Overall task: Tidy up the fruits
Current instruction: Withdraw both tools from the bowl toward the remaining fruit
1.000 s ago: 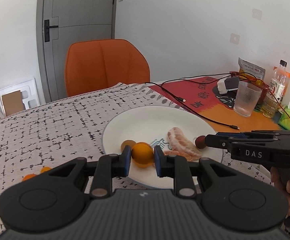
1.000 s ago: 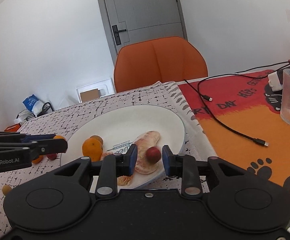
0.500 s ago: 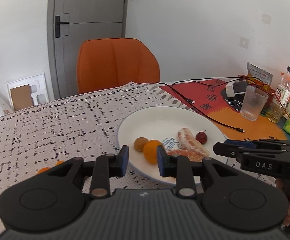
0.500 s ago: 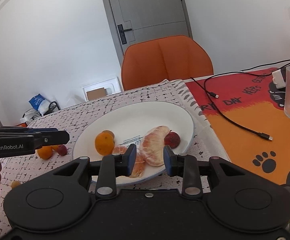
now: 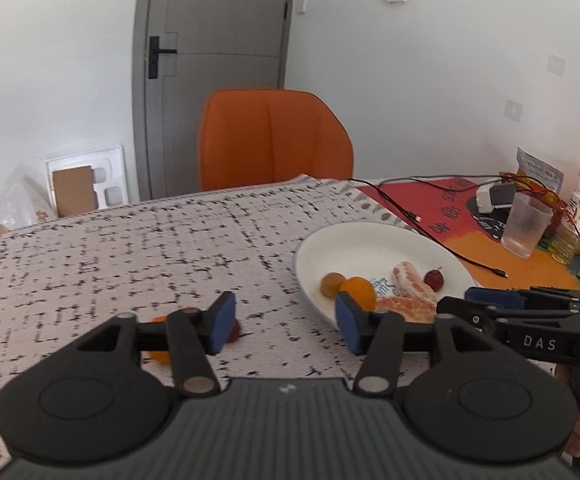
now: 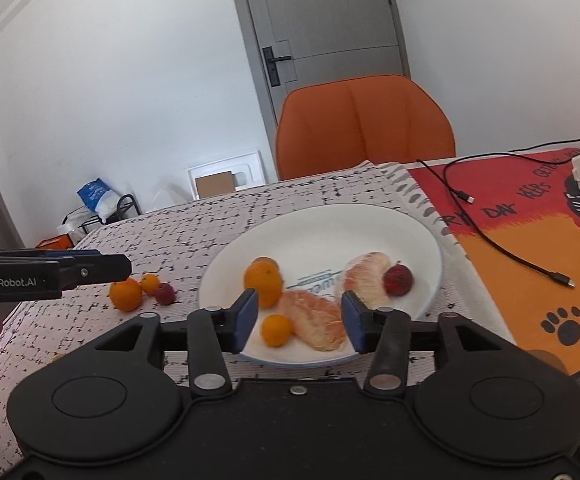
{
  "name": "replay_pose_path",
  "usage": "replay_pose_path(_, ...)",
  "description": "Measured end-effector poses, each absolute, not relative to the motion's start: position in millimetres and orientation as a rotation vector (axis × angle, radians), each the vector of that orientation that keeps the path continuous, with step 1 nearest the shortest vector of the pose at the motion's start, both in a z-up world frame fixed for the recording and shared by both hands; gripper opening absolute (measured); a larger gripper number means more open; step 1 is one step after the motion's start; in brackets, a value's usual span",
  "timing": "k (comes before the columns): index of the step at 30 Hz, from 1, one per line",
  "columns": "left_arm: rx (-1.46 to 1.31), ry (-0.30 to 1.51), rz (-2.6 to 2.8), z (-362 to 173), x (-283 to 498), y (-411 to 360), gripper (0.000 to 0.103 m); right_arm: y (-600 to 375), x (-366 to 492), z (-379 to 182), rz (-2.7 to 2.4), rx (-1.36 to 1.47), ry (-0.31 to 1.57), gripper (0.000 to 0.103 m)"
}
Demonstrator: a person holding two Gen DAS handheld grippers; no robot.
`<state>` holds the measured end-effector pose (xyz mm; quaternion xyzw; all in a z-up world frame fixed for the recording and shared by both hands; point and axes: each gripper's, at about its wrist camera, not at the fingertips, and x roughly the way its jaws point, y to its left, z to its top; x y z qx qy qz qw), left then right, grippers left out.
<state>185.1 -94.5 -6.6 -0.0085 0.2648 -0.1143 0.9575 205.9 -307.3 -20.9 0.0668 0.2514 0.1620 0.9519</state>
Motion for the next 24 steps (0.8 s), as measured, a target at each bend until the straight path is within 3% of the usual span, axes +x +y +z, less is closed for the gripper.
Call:
replay_pose_path(7, -0.040, 0.525, -0.168, -2.2, 171.6, -72.1, 0.073, -292.8, 198.1, -16.9, 0.354, 0.120, 0.499, 0.077)
replay_pose_path(14, -0.060, 0.523, -0.115, -3.1, 156.8, -52.3, 0.077, -276.0, 188.1, -12.4, 0.396, 0.097, 0.481, 0.097)
replay_pose_path(18, -0.073, 0.527, -0.096, -4.7, 151.4, -43.4, 0.078, -269.1, 185.0, -10.2, 0.406, 0.092, 0.476, 0.103)
replay_pose_path(24, -0.085, 0.539, -0.085, -10.6, 141.8, -34.1, 0.078, -260.4, 182.2, -9.2, 0.421, 0.092, 0.488, 0.103)
